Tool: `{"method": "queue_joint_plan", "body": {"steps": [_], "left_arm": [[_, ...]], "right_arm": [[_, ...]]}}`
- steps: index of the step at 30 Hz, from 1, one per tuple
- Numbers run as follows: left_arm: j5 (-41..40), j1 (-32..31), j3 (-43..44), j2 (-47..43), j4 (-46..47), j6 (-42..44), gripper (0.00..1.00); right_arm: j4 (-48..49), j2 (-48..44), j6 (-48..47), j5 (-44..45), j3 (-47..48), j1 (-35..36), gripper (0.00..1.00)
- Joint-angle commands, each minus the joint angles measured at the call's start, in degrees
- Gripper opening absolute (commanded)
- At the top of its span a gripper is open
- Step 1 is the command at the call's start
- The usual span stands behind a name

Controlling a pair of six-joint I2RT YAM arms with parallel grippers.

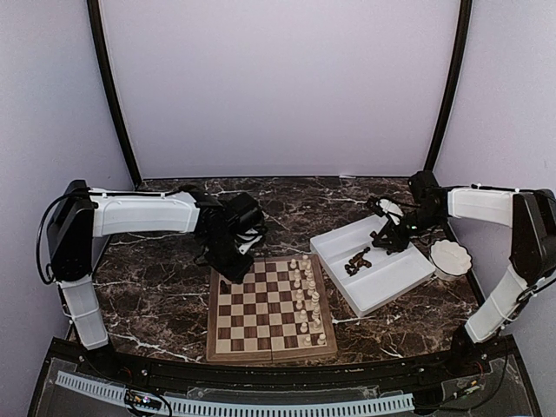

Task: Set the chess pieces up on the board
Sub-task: Place the pawn at g7.

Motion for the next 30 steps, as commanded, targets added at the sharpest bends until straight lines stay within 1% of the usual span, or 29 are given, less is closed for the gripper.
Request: {"method": "queue_joint_plan", "body": {"steps": [1,10,20,30], "left_arm": [[-0.87,0.48,1.23,-0.05,-0.92,-1.04,0.06],[-1.16,1.78,1.29,0.14,0.25,-1.92,0.09],[0.24,2.67,1.49,1.17,1.76,-2.27,0.1],[0.77,2.7,1.46,1.69,1.11,-2.35,0.12]], "right_arm": [[0.36,-0.67,0.2,-0.29,-0.47,-0.08,0.1],[0.36,-0.21,0.11,-0.26,-0.5,-0.02,0.1],[0.3,0.12,0.02,-0.26,-0.57,-0.02,0.11],[0.23,0.09,-0.05,-0.26,-0.65,-0.07,0.11]]}}
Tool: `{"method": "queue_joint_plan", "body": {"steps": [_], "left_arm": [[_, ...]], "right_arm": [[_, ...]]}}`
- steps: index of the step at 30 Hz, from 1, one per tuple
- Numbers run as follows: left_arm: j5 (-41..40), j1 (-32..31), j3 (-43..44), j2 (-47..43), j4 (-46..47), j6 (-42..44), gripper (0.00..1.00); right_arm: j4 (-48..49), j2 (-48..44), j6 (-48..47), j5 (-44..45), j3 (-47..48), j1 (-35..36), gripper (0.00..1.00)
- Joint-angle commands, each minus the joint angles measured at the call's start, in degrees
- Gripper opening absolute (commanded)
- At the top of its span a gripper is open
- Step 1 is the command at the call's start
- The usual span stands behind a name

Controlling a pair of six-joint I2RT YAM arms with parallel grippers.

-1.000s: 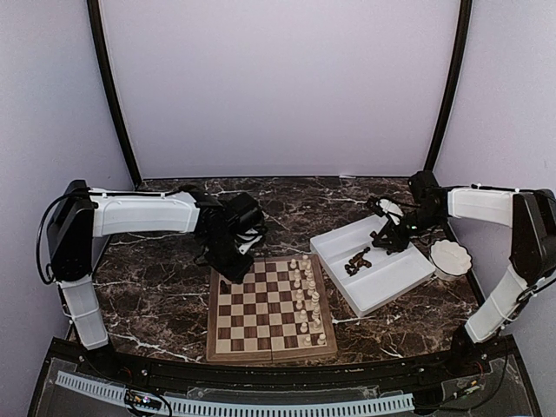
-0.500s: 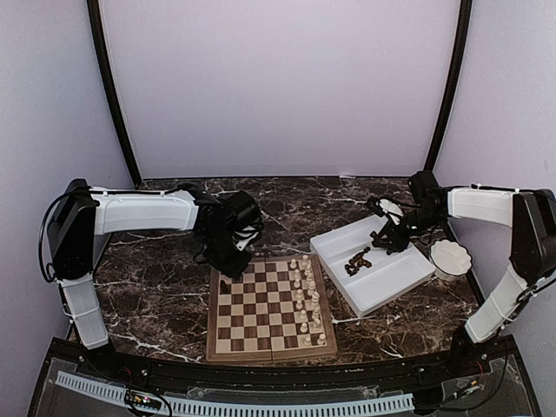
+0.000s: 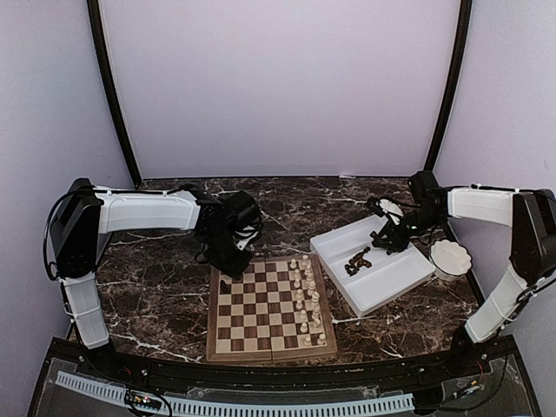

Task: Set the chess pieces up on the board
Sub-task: Place the pawn at g7.

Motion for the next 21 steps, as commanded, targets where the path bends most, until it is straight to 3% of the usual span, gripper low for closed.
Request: {"method": "queue_joint_plan", "body": {"steps": [1,15,19,21], "left_arm": [[0.95,0.21,1.31,0.08,-0.97,-0.45,0.13],[0.63,0.19,0.92,-1.22,-2.67,-1.17,0.19],[0.33,0.19,1.97,-3.28,-5.07,-1.34,0.28],[0.07,0.23,2.76,-5.6,-6.39,-1.12,0.37]], "right_arm": [[0.17,0.02,-0.04,-0.3,-0.53,0.02,0.11],[-0.12,-0.29,0.05,-0.52,-0.4,-0.02,0.11],[-0.34,-0.96,0.0,-0.39,-0.29,-0.02,0.11],[-0.74,-1.48,-0.27,-0.27,-0.25,-0.06,0.11]]}}
